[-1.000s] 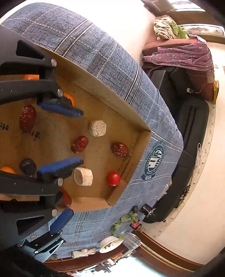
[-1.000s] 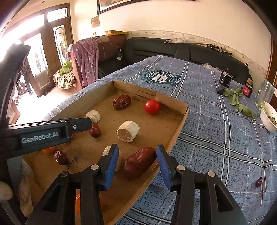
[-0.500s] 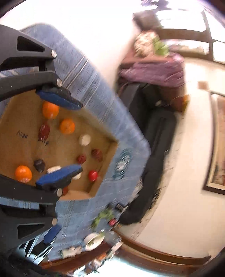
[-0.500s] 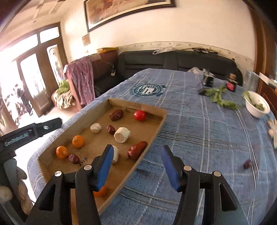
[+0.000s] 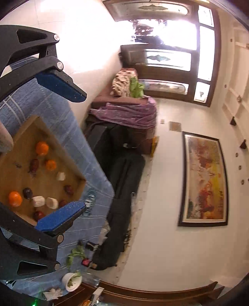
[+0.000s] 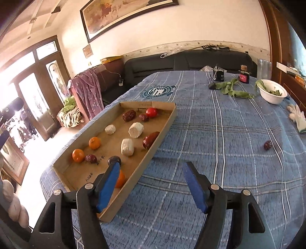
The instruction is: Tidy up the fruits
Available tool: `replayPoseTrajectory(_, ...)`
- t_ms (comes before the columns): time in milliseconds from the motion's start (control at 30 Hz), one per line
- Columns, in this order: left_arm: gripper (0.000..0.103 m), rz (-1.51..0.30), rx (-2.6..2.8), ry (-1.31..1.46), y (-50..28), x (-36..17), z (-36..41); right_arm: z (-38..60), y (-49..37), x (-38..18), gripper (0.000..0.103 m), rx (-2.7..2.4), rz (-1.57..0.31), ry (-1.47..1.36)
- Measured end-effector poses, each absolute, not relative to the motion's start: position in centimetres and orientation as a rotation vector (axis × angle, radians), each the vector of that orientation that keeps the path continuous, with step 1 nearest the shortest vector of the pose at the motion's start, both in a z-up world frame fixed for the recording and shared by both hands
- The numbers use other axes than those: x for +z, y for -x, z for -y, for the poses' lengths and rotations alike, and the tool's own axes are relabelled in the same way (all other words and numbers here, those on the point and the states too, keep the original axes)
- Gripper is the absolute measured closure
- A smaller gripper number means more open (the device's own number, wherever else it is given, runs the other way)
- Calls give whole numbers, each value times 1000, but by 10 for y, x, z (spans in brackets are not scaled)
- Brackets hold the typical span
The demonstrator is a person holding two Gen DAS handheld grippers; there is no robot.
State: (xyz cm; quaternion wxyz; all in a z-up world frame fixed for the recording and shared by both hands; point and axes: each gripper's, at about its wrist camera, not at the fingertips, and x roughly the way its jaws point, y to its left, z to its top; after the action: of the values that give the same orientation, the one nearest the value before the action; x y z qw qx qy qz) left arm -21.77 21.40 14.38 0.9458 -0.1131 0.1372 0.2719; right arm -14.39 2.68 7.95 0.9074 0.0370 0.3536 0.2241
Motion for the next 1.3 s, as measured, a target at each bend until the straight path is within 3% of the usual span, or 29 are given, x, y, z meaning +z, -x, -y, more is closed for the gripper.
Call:
replayPoseTrajectory(300, 0, -453, 518, 259, 208, 117, -224, -30, 155, 74, 24, 443, -726, -26)
replayPoseTrajectory(800, 0, -543, 471, 231, 200, 99, -223, -54, 167, 69, 16, 413, -706, 107)
replayPoseTrajectory(1300, 0, -537, 437, 197, 195, 99, -213, -68, 168, 68, 15, 446, -696, 143)
